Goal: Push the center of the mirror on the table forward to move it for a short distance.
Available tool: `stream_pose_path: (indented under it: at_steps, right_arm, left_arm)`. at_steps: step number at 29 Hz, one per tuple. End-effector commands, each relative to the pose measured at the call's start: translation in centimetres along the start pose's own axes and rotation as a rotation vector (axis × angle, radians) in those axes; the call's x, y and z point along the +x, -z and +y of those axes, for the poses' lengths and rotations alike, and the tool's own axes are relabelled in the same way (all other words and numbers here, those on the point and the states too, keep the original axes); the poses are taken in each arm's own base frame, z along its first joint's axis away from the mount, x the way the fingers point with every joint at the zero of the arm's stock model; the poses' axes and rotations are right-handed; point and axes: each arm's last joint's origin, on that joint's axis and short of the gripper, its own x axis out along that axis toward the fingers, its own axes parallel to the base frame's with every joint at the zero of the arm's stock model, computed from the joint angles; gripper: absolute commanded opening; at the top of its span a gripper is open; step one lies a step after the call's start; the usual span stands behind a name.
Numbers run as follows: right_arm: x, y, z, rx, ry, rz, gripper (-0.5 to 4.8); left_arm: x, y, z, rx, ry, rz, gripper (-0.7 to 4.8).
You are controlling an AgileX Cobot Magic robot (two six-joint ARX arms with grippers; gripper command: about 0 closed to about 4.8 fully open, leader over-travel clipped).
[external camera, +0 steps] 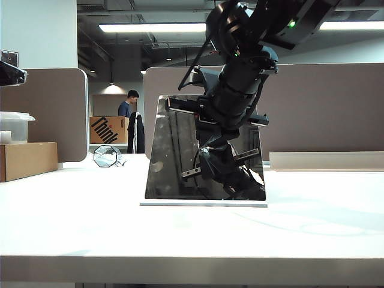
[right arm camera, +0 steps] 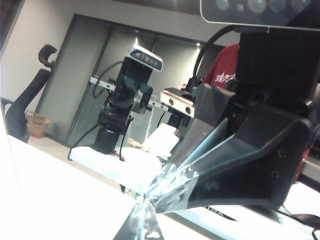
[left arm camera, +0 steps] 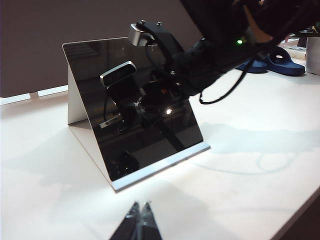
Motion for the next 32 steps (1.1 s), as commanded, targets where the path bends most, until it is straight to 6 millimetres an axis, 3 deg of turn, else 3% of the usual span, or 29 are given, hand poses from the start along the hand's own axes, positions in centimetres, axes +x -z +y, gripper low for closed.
stream_pose_path:
  at_steps: [1, 15, 32]
  right_arm:
    - [1.2, -1.6, -0.7, 0.001, 0.022, -0.044, -0.05]
    - [7.1, -4.4, -3.5, 0.004, 0.090, -0.077, -0.05]
    - [12.4, -7.8, -6.7, -0.004, 0.117, -0.164, -0.05]
  left_arm:
    - [0.0, -0.1, 0.0, 0.001, 0.003, -0.008, -0.05]
    - [-0.2, 0.0, 1.2, 0.005, -0.119, -0.004, -0.05]
    - [-0.4, 0.0, 2.0, 0.008, -0.209, -0.001, -0.05]
